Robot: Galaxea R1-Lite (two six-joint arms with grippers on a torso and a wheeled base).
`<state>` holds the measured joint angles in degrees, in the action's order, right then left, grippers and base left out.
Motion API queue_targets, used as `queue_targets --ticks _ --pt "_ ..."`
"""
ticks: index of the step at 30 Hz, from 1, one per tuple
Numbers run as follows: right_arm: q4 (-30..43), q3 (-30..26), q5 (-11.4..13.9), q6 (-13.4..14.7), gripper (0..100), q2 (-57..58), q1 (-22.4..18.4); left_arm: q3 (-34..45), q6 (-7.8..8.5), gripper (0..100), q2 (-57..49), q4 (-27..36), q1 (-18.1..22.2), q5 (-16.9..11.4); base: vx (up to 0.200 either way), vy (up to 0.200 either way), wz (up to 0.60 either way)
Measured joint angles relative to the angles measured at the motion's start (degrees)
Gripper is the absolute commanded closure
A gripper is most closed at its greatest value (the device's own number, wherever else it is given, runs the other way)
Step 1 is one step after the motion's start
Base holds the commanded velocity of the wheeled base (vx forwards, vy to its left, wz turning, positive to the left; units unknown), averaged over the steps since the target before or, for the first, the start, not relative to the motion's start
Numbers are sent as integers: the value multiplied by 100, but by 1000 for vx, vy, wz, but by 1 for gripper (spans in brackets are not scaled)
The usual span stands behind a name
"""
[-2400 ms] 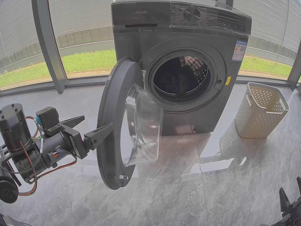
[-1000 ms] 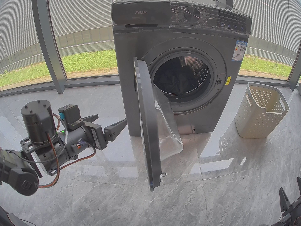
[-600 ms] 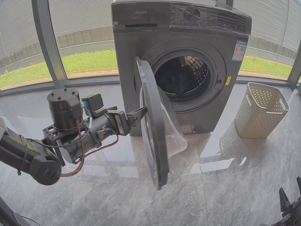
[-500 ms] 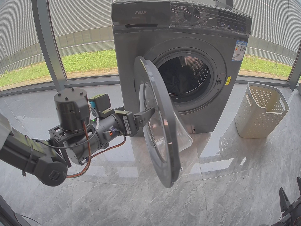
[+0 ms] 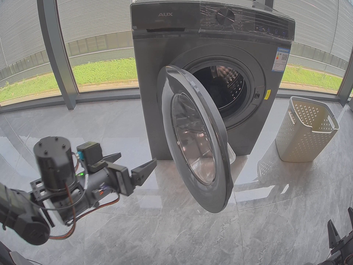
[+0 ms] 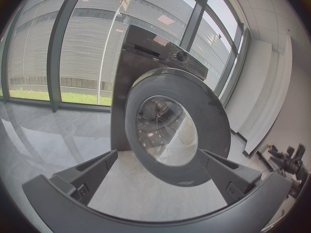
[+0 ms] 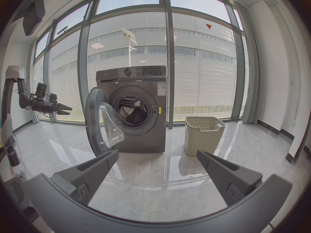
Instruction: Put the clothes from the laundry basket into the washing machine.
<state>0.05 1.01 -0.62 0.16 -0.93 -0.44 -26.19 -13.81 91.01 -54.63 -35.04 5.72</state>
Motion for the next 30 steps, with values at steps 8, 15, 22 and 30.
queue_targets --ticks 8,15,22,30 --pt "0 0 2 2 0 0 0 1477 585 0 -1734 44 273 222 0 0 0" --pt "-2 0 7 0 0 0 0 2167 802 0 -3506 777 806 254 0 0 0" --pt "-5 0 149 -119 0 0 -5 2437 889 0 -5521 2573 1519 246 0 0 0" --pt "-34 0 316 -267 0 0 -7 2514 924 0 -7619 4779 2299 224 0 0 0"
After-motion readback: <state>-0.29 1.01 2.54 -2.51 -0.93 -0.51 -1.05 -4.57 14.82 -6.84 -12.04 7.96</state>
